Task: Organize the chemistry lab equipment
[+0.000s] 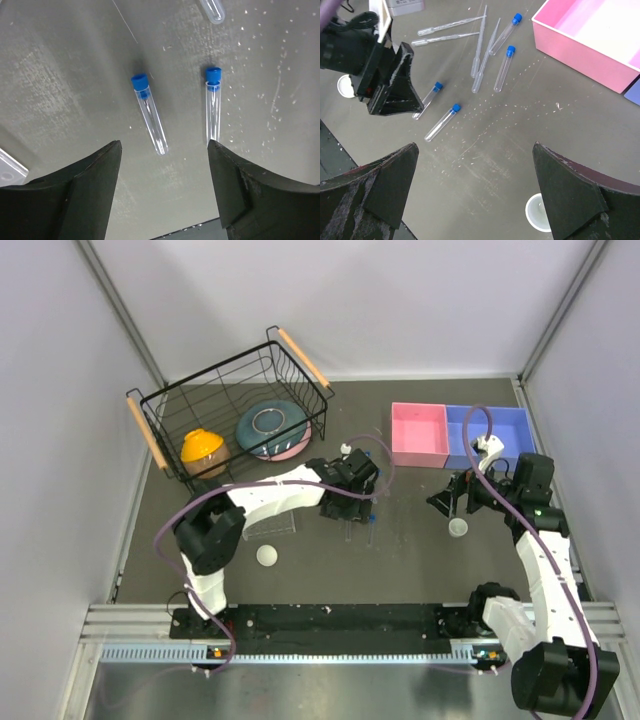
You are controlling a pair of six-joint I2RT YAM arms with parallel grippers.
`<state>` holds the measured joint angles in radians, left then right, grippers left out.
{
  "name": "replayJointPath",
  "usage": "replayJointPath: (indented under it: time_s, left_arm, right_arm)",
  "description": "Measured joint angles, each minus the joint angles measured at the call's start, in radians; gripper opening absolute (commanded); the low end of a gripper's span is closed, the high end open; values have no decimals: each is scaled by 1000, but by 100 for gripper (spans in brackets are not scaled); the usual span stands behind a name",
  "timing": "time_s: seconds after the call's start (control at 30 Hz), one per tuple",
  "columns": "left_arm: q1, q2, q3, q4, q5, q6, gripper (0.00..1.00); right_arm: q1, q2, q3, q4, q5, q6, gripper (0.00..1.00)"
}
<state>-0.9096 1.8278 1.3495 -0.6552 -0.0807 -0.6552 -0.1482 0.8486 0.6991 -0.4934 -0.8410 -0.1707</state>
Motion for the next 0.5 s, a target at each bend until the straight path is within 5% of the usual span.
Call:
replayJointPath:
  time_s: [0.5]
  left_arm:
    - [3, 153, 109, -83, -36, 19, 48]
  right_arm:
    - [0, 0, -6, 8, 10, 0, 99]
